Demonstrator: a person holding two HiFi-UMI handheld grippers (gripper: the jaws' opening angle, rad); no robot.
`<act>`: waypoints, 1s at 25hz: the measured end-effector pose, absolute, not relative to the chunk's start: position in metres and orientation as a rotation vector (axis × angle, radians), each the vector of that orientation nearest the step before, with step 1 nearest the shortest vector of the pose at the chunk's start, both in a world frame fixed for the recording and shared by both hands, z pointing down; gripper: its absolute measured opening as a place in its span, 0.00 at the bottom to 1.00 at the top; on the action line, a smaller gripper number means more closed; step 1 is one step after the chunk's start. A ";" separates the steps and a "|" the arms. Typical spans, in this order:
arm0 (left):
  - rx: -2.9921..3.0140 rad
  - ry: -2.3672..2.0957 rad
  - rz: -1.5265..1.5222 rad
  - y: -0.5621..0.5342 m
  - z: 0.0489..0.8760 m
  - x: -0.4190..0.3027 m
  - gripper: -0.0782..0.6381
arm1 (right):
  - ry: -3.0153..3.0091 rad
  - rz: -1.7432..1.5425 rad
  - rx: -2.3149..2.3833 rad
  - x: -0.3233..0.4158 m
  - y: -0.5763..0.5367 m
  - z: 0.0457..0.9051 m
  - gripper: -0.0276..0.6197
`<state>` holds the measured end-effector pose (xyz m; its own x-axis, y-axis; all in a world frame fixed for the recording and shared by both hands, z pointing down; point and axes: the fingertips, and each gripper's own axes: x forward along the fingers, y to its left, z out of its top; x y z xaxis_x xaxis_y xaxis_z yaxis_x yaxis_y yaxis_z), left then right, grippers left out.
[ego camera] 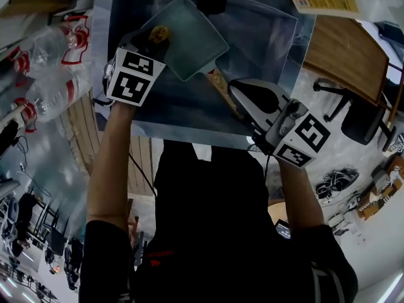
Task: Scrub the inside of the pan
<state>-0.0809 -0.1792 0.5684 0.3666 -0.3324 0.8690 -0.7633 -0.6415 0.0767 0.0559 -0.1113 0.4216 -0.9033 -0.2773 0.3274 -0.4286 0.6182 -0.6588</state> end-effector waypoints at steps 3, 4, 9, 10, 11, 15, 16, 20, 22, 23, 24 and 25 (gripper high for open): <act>2.163 -0.880 1.224 -0.169 0.569 -0.069 0.36 | -2.655 1.157 0.592 0.062 -0.107 0.420 0.05; 2.164 -0.858 1.229 -0.166 0.569 -0.065 0.35 | -2.658 1.157 0.594 0.063 -0.106 0.420 0.05; 2.164 -0.759 1.251 -0.150 0.568 -0.049 0.35 | -2.670 1.148 0.603 0.072 -0.099 0.416 0.05; 2.163 -0.740 1.253 -0.148 0.568 -0.046 0.36 | -2.672 1.146 0.605 0.073 -0.098 0.416 0.05; 2.161 -0.722 1.256 -0.145 0.568 -0.043 0.35 | -2.674 1.145 0.606 0.075 -0.096 0.415 0.05; 2.151 -0.643 1.262 -0.131 0.567 -0.031 0.36 | -2.681 1.144 0.604 0.080 -0.089 0.413 0.05; 2.150 -0.621 1.258 -0.127 0.567 -0.028 0.36 | -2.682 1.143 0.603 0.080 -0.088 0.413 0.05; 2.147 -0.545 1.249 -0.113 0.567 -0.018 0.36 | -2.690 1.135 0.603 0.082 -0.084 0.410 0.05; 2.144 -0.524 1.241 -0.108 0.566 -0.014 0.36 | -2.692 1.131 0.604 0.082 -0.082 0.409 0.05; 2.145 -0.521 1.238 -0.107 0.567 -0.013 0.36 | -2.692 1.130 0.604 0.083 -0.081 0.409 0.05; 2.147 -0.521 1.239 -0.106 0.567 -0.012 0.36 | -2.692 1.129 0.605 0.083 -0.080 0.409 0.05; 2.149 -0.524 1.243 -0.106 0.567 -0.012 0.36 | -2.692 1.128 0.607 0.084 -0.079 0.409 0.05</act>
